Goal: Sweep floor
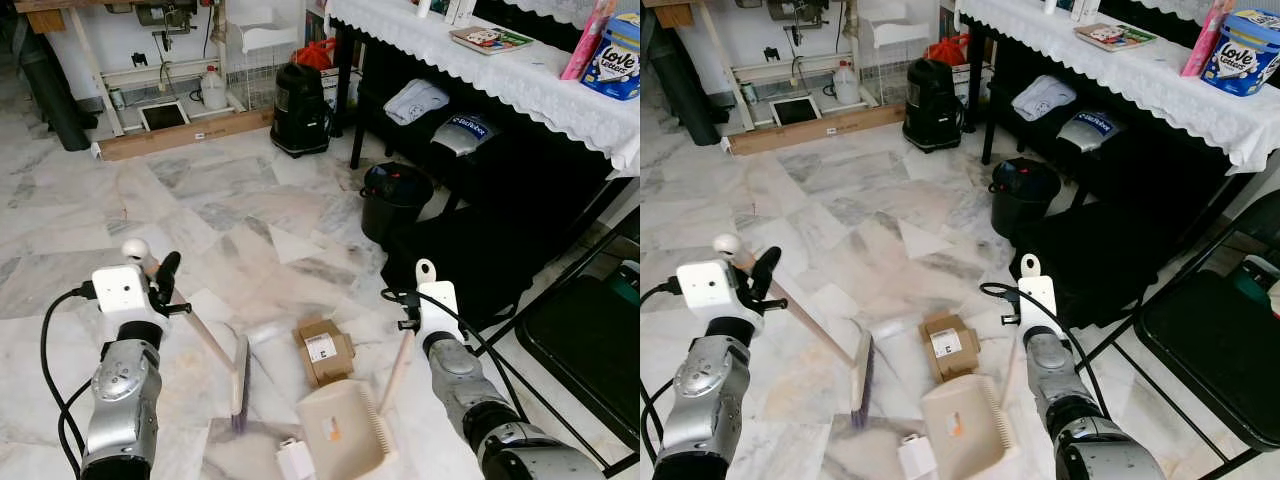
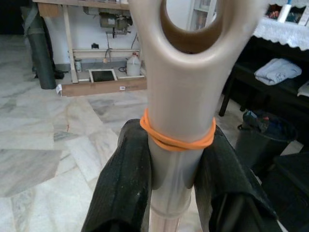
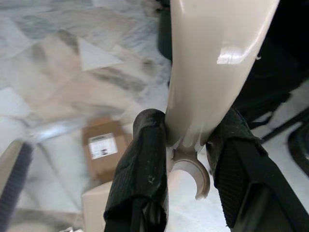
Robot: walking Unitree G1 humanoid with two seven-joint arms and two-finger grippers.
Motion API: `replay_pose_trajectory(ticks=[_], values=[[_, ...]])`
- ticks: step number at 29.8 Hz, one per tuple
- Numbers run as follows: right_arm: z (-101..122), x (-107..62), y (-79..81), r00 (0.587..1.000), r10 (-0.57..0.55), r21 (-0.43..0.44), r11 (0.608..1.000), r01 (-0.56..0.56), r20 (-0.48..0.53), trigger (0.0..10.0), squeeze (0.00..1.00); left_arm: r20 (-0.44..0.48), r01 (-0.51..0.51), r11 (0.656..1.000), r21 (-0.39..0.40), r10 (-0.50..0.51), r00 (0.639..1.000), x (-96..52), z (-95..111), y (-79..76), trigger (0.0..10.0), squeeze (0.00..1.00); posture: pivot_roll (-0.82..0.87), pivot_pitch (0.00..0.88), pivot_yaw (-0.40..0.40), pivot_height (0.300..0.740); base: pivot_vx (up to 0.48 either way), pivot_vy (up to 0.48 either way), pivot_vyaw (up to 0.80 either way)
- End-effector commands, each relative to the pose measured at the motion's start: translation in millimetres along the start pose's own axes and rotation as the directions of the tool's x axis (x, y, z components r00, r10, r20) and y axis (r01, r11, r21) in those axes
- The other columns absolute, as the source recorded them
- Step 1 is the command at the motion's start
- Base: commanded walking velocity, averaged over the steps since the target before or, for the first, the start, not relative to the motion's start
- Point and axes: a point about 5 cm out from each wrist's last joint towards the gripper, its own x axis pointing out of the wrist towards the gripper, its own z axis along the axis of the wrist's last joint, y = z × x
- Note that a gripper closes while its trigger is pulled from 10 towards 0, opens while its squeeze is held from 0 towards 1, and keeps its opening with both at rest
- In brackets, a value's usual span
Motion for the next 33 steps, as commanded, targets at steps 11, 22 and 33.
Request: replay_pose_trajectory(ticks=[11,22,33], values=[[12,1.6,-5.7,0.996,-0.029,-0.006,1.000,0.030,0.079,10.0,0.00,0.010,0.026,0.996,0.086,-0.027,1.000,-2.5,-1,0.3,10.0,0.00,0.01,0.055,-0.047,0.740,0.000,0.000,0.00],[19,2.8,-3.9,0.994,-0.014,0.087,0.996,0.004,0.106,10.0,0.00,0.005,0.044,0.995,0.093,-0.045,0.999,-3.0,-4,-4.7,10.0,0.00,0.01,0.048,-0.051,0.740,0.000,0.000,0.00],[13,1.3,4.0,0.996,0.026,-0.002,1.000,-0.026,0.080,10.0,0.00,-0.117,0.106,0.990,0.096,-0.094,0.989,-3.9,-19,-6.6,10.0,0.00,0.01,0.042,-0.052,0.740,0.000,0.000,0.00]])
